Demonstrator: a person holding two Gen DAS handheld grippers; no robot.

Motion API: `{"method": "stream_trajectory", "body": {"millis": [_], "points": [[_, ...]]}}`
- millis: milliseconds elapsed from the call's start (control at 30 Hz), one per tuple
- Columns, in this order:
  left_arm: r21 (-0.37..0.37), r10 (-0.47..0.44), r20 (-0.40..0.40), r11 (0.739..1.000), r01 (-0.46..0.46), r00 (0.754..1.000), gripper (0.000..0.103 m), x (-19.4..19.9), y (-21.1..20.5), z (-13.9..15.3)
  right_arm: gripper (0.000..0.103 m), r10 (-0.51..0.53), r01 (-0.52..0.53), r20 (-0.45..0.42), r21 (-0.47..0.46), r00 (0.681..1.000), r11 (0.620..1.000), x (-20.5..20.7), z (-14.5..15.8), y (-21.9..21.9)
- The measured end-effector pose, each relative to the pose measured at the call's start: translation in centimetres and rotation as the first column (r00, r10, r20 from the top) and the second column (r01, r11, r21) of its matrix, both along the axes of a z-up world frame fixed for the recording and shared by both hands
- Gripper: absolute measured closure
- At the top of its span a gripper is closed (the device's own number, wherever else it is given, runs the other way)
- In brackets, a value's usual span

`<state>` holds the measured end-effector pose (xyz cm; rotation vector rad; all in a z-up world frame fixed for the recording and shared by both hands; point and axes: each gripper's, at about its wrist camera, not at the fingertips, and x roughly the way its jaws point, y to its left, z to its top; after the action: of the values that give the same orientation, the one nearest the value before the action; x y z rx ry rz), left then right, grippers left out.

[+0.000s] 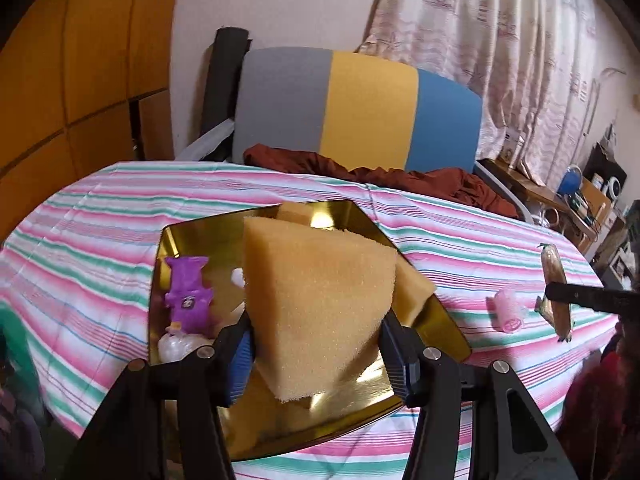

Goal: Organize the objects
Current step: 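Carry the sponge and snack packet over the gold tray with both tools, then open both tools to drop the sponge and snack packet into the tray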

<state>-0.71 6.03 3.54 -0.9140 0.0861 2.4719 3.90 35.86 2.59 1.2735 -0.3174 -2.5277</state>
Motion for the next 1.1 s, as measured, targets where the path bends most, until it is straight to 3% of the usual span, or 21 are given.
{"method": "stream_trajectory", "body": {"millis": [567, 967, 1033, 1100], "points": [[0.061, 0.158, 0.050, 0.985, -0.161, 0.986, 0.045, -3.0, -6.7, 0.0, 0.055, 0.228, -0.227, -0.008, -0.098, 0.974, 0.969, -4.6, -0.1, -12.1], [0.040, 0.155, 0.037, 0.987, -0.157, 0.987, 0.044, -7.5, -5.5, 0.7, 0.055, 0.168, -0.160, 0.034, -0.176, 0.985, 0.971, -9.7, -1.2, -13.8], [0.018, 0.161, 0.014, 0.987, -0.161, 0.987, 0.040, -8.6, -4.9, 0.9, 0.054, 0.147, -0.138, 0.041, -0.179, 0.988, 0.974, -11.1, -1.4, -14.1], [0.015, 0.156, 0.010, 0.988, -0.156, 0.988, 0.019, -9.7, -4.5, 1.0, 0.052, 0.125, -0.118, 0.029, -0.165, 0.992, 0.979, -12.4, -1.4, -14.4]]}}
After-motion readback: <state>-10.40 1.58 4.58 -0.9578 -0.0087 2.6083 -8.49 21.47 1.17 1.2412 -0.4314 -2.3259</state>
